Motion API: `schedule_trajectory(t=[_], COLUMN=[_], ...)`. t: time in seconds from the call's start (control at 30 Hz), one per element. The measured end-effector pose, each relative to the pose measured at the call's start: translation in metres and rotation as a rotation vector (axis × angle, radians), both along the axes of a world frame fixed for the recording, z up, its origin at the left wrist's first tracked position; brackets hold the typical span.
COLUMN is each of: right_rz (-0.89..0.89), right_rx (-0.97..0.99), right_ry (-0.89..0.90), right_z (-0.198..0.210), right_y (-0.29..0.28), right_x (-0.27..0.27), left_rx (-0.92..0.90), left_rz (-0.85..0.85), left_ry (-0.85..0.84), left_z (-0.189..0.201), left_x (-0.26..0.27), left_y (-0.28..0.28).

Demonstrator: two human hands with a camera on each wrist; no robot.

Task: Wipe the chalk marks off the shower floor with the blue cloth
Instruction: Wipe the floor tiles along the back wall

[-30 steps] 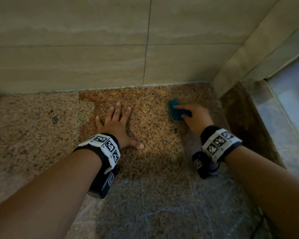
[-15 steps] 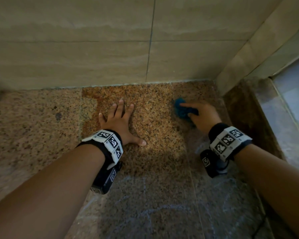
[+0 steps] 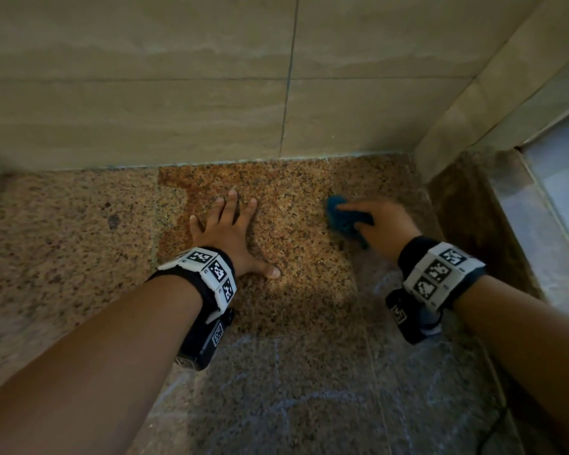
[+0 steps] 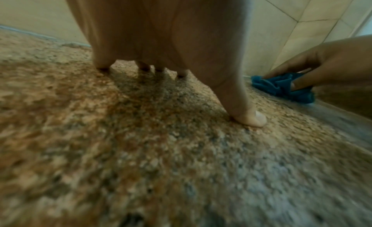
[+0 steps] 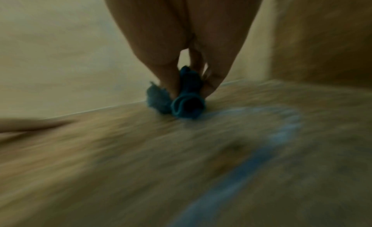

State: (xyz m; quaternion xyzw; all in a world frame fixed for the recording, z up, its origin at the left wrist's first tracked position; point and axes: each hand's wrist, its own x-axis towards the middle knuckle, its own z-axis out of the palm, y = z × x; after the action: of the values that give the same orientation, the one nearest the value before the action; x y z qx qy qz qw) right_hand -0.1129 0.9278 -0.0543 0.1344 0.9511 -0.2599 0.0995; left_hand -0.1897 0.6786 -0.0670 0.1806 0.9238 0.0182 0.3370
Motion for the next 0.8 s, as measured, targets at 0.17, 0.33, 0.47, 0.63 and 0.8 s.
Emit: schedule_trajectory(t=[0.17,0.33,0.47,0.63,0.8], right_rz=[-0.490,-0.193,0.146,-0.213,-0.284], right_rx=[0.072,0.044,-0.049,0.051,0.052], right_ry=[0.001,0.076,0.034,0.030,0.009], right_z=[0.004,-0.008,-0.010,0.004,0.000], right_y=[0.051,0.002,-0.017,0.027,0.014], right_x=[-0.005,0.006,0.016,0.016,0.031], left_rx=[-0.003,-0.012,-0.029,-0.037,0.036], left_rz=[0.000,0.000,-0.009,-0.014,-0.216], left_ry=[-0.011,-0.015,-0.008,-0.019,-0.009], left_z=[-0.001,0.001,0.004,0.011,0.016], left_x=[-0.001,-0.002,-0.001,0.002,0.021], left_y=[0.001,0.002,0.002,0.005,0.013])
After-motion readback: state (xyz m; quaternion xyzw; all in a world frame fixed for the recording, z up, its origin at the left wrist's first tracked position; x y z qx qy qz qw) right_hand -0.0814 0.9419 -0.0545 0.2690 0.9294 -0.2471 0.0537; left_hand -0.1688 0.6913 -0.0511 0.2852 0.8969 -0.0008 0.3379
